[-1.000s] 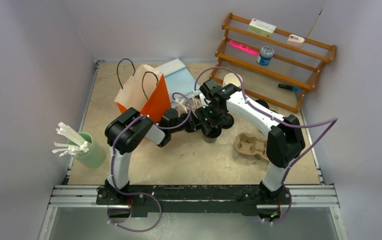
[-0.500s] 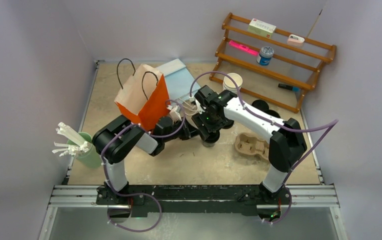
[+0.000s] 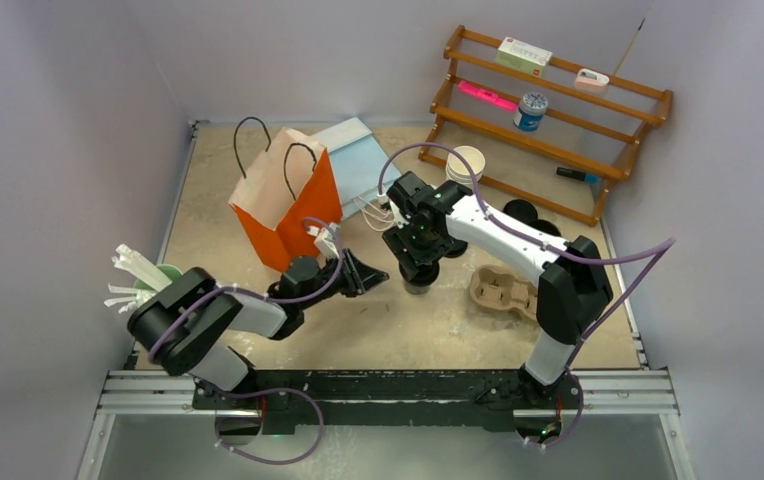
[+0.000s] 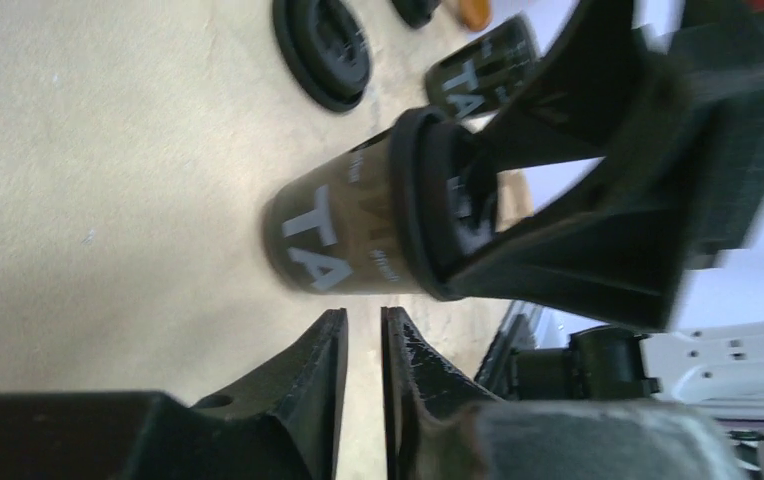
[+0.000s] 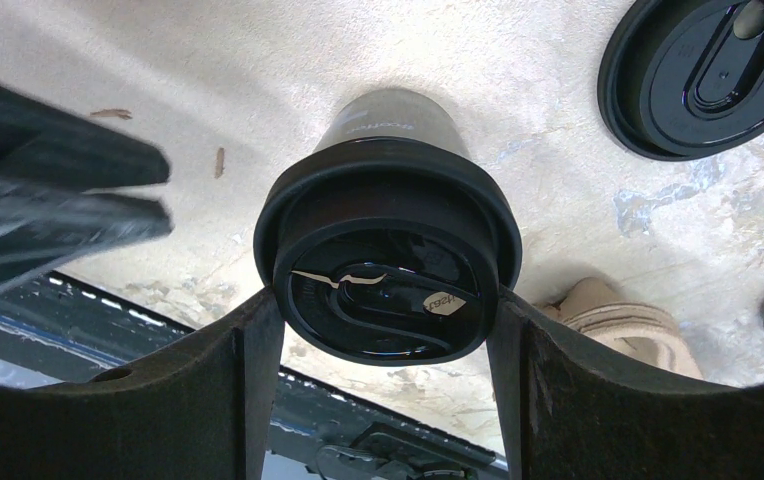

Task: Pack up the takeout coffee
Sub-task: Close the cup lid on the coffee cup.

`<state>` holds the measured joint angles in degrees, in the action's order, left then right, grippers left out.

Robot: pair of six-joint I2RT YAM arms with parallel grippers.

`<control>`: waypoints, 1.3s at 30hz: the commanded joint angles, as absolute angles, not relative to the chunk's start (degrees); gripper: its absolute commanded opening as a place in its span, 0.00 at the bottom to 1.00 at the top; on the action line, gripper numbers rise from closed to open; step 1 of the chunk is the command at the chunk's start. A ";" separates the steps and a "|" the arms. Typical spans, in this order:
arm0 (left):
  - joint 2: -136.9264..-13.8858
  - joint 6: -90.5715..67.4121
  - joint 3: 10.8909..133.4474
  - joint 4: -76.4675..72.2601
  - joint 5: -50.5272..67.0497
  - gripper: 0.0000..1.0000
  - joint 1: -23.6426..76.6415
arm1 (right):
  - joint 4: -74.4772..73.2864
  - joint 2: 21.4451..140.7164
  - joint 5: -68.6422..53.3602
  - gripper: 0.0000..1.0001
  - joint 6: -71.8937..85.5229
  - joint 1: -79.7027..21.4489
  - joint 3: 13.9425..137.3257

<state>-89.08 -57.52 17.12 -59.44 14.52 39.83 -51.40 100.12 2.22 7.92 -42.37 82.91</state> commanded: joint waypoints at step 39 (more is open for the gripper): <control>-104.25 -66.75 31.32 -71.54 27.70 0.38 34.36 | -47.09 106.01 1.30 0.35 6.86 -42.63 80.85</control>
<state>-102.26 -65.41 29.28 -67.05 25.39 34.61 -51.31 100.47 1.98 7.44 -42.37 83.31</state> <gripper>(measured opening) 0.399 0.699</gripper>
